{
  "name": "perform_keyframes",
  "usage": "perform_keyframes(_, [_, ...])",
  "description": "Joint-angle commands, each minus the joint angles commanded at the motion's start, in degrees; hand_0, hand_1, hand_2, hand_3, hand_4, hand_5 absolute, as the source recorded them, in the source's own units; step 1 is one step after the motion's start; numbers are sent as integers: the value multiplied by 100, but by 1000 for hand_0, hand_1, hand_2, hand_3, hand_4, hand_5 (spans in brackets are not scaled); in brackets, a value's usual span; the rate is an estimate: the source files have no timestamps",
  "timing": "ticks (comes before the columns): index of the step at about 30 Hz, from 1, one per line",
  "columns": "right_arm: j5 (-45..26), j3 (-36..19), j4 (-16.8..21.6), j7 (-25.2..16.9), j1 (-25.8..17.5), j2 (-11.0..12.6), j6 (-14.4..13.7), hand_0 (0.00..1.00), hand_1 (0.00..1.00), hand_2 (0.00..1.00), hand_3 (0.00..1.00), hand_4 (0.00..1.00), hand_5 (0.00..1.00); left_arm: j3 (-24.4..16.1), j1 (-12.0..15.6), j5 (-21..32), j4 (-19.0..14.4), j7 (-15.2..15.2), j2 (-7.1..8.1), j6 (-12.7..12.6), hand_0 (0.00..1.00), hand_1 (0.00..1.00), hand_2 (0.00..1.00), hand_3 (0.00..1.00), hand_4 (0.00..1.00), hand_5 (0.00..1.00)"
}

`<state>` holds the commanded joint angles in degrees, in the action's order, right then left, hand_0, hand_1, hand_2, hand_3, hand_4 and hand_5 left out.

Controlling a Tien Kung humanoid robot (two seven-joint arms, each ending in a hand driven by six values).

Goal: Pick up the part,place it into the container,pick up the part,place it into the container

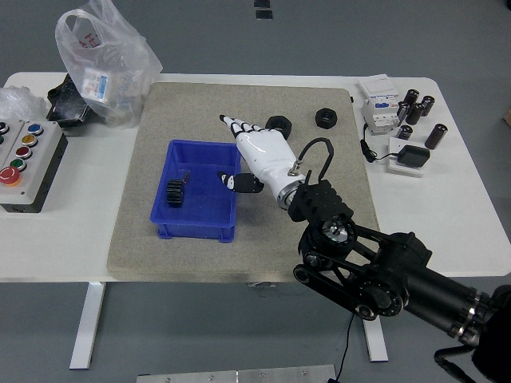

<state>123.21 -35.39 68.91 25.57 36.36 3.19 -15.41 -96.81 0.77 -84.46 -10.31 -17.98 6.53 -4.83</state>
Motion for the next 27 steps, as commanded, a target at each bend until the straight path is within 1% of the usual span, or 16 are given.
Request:
perform_keyframes(3, [8, -373, 24, 59, -241, 145, -12, 553, 814, 890, 956, 913, 411, -9, -3, -6, 0, 5, -12, 0, 609, 644, 623, 689, 679, 276])
perform_keyframes(4, [-18, -500, 32, 76, -335, 212, -16, 436, 745, 831, 888, 903, 411, -16, -3, -10, 0, 8, -17, -1, 609, 643, 622, 689, 679, 276])
perform_keyframes(7, [-159, -751, 29, 105, -606, 418, -23, 436, 745, 831, 888, 903, 411, -47, 2, -35, 0, 5, -34, -4, 609, 643, 622, 689, 679, 276])
perform_keyframes(9, [-259, -752, 7, 104, -734, 500, -13, 436, 745, 831, 888, 903, 411, -65, 5, -50, 0, 2, -40, -6, 609, 643, 622, 689, 679, 276])
perform_keyframes(10, [-314, -721, -6, 100, -801, 529, 7, 373, 708, 812, 862, 887, 398, -78, 4, -64, 0, 1, -42, -6, 609, 643, 622, 688, 677, 275])
perform_keyframes(12, [-373, -661, -18, 92, -890, 548, 44, 373, 708, 812, 862, 887, 398, -107, 0, -97, 0, -1, -45, -7, 609, 643, 622, 688, 677, 275])
perform_keyframes(15, [-417, -553, -6, 72, -987, 512, 82, 373, 708, 812, 862, 887, 398, -133, -15, -136, 0, 4, -48, -5, 609, 643, 622, 688, 677, 275])
perform_keyframes(16, [-426, -521, 2, 69, -1003, 499, 86, 341, 670, 779, 839, 910, 430, -135, -19, -142, 0, 7, -48, -5, 609, 643, 621, 685, 675, 275])
perform_keyframes(21, [-477, -348, 10, 90, -1007, 488, 111, 341, 670, 779, 839, 910, 430, -174, -34, -197, 0, 0, -50, -4, 609, 643, 621, 685, 675, 275])
perform_keyframes(22, [-486, -321, 6, 99, -1004, 490, 114, 321, 610, 705, 791, 909, 434, -183, -34, -206, 0, -3, -51, -5, 608, 643, 621, 684, 672, 275])
perform_keyframes(27, [-494, -207, -43, 173, -989, 488, 138, 321, 610, 705, 791, 909, 434, -211, -35, -235, 0, -16, -51, -7, 608, 643, 621, 684, 672, 275])
